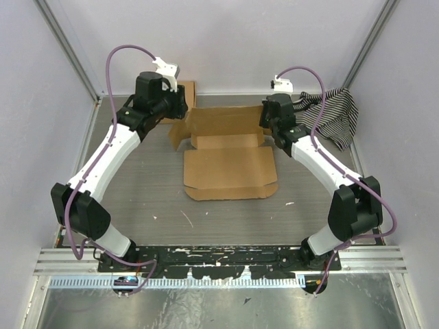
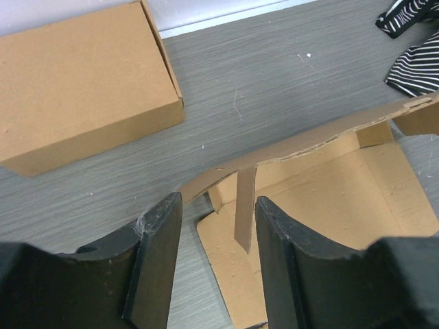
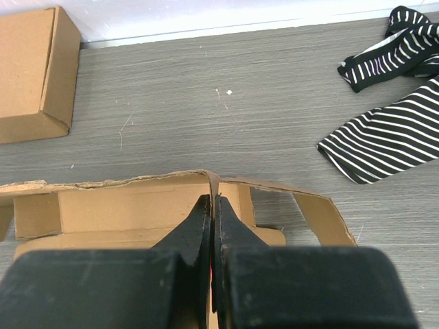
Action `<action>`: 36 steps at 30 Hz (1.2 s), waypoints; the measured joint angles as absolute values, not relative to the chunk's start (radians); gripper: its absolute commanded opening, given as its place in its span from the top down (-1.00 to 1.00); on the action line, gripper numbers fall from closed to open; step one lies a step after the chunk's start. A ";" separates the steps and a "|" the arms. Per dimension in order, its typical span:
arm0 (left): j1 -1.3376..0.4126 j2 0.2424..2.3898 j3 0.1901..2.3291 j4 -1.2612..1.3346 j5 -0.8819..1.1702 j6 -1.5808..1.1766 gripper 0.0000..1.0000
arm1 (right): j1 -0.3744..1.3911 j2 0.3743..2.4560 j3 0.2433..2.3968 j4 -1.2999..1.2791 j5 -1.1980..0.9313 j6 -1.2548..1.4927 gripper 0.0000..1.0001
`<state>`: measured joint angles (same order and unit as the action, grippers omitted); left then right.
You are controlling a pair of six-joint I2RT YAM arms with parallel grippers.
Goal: Fold the paper box
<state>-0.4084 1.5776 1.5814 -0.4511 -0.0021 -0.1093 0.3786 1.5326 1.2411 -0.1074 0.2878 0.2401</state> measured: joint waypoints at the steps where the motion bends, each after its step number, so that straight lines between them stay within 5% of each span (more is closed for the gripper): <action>1: -0.408 1.578 1.589 -0.460 0.001 -0.113 -0.06 | 0.379 1.538 1.249 -0.114 0.288 0.242 0.99; 20: -0.408 1.734 1.746 -0.625 0.046 -0.142 0.17 | 0.379 1.647 1.407 -0.234 0.268 0.261 0.99; 25: -0.408 1.774 1.765 -0.659 0.028 -0.143 0.71 | 0.379 1.666 1.439 -0.262 0.255 0.265 0.94; 27: -0.408 1.787 1.776 -0.662 0.020 -0.143 0.93 | 0.379 1.678 1.457 -0.276 0.249 0.265 0.84; 31: -0.407 1.797 1.784 -0.667 -0.006 -0.142 1.00 | 0.374 1.712 1.518 -0.334 0.211 0.268 0.27; 36: -0.408 1.810 1.784 -0.657 -0.033 -0.142 1.00 | 0.351 1.737 1.610 -0.428 0.114 0.263 0.07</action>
<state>-0.4076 1.8099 1.7840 -0.6567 -0.0334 -0.1425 0.3508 1.7374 1.6100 -0.4282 0.1139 0.2630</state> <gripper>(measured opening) 0.013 0.420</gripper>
